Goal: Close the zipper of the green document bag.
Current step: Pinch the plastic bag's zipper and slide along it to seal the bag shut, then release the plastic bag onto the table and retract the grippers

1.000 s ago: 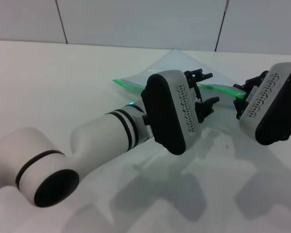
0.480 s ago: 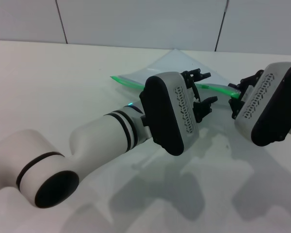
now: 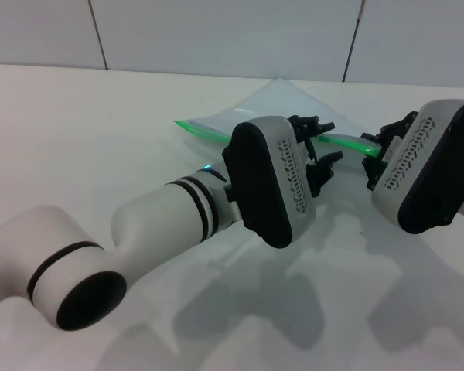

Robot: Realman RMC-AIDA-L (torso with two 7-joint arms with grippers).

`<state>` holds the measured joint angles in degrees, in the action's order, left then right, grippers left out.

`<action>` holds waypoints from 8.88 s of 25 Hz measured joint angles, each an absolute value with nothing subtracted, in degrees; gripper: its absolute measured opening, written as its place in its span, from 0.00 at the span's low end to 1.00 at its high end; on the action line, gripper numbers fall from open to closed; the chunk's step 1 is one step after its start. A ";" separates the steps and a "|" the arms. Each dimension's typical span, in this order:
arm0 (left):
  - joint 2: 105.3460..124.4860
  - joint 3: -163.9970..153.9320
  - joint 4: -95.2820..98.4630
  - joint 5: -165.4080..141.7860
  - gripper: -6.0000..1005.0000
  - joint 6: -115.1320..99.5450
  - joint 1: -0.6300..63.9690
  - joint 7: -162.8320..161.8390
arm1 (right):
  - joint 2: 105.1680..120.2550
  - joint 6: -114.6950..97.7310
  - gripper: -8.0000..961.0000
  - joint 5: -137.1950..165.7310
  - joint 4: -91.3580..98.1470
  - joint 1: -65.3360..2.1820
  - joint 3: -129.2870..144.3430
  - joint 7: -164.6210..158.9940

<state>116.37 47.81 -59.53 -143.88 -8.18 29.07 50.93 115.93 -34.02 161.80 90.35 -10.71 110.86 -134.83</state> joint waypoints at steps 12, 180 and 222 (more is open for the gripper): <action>116.54 47.83 -58.13 -143.79 0.34 -9.68 29.84 50.88 | 115.92 -34.16 0.06 161.80 91.39 -10.78 111.73 -134.87; 116.69 48.30 -46.47 -129.54 0.08 -17.23 29.78 51.19 | 116.12 -33.98 0.06 164.61 99.76 -4.38 106.36 -134.83; 116.27 52.08 -53.47 -113.40 0.48 -37.86 24.35 39.31 | 116.41 13.62 0.55 154.42 84.98 4.38 106.47 -151.03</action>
<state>116.27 52.08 -53.47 -113.40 -37.86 24.35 39.31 116.41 13.62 154.42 84.98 4.38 106.47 -151.03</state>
